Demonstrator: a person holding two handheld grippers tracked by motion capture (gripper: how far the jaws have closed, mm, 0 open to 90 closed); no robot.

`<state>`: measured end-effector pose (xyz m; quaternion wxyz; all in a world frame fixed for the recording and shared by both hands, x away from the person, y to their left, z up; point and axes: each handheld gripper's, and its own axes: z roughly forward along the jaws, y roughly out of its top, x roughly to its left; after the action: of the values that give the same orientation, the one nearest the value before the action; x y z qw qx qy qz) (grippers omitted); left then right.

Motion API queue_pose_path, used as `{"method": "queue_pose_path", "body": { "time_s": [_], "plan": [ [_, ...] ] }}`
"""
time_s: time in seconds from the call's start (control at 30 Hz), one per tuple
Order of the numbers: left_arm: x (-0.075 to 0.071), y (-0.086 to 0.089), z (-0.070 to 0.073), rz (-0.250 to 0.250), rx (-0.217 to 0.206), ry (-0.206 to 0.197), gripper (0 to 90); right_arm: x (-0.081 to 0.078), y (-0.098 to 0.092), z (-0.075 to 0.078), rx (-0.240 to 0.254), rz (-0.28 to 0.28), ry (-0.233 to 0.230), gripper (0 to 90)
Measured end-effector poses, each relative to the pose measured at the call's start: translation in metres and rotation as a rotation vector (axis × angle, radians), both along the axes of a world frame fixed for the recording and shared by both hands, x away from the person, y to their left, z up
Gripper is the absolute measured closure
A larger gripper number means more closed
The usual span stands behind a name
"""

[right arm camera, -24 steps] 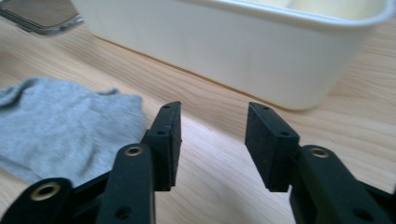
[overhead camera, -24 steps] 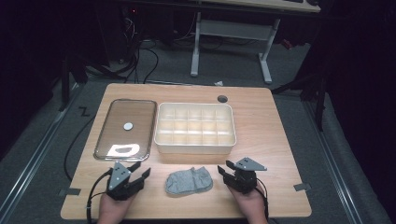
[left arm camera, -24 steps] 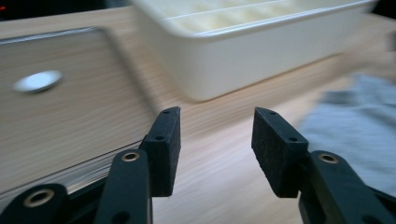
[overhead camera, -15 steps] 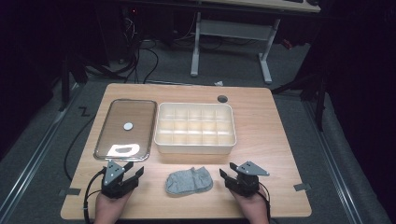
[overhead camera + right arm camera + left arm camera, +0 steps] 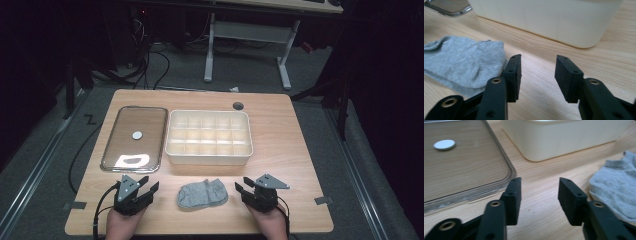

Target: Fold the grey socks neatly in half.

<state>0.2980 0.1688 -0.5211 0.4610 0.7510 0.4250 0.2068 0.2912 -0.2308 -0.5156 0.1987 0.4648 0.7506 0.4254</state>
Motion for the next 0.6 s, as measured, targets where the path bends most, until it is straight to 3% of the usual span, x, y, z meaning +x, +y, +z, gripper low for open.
{"method": "queue_pose_path", "body": {
  "time_s": [0.13, 0.17, 0.27, 0.4, 0.6],
  "plan": [
    [-0.003, -0.014, 0.003, -0.059, 0.0, -0.001, 65.9, 0.0, 0.007, 0.004, 0.057, 0.032, 0.011, 64.4],
    [-0.003, -0.014, 0.003, -0.059, 0.0, -0.001, 67.6, 0.0, 0.007, 0.004, 0.057, 0.032, 0.011, 64.4],
    [-0.008, -0.034, 0.006, -0.131, 0.021, -0.007, 72.5, 0.0, 0.017, 0.006, 0.061, 0.052, 0.026, 69.9],
    [-0.014, -0.053, 0.008, -0.18, 0.033, -0.015, 76.0, -0.001, 0.025, 0.007, 0.063, 0.064, 0.043, 71.3],
    [-0.019, -0.08, 0.002, -0.243, 0.094, -0.022, 74.4, -0.002, 0.035, 0.006, 0.051, 0.063, 0.081, 70.9]
  ]
}}
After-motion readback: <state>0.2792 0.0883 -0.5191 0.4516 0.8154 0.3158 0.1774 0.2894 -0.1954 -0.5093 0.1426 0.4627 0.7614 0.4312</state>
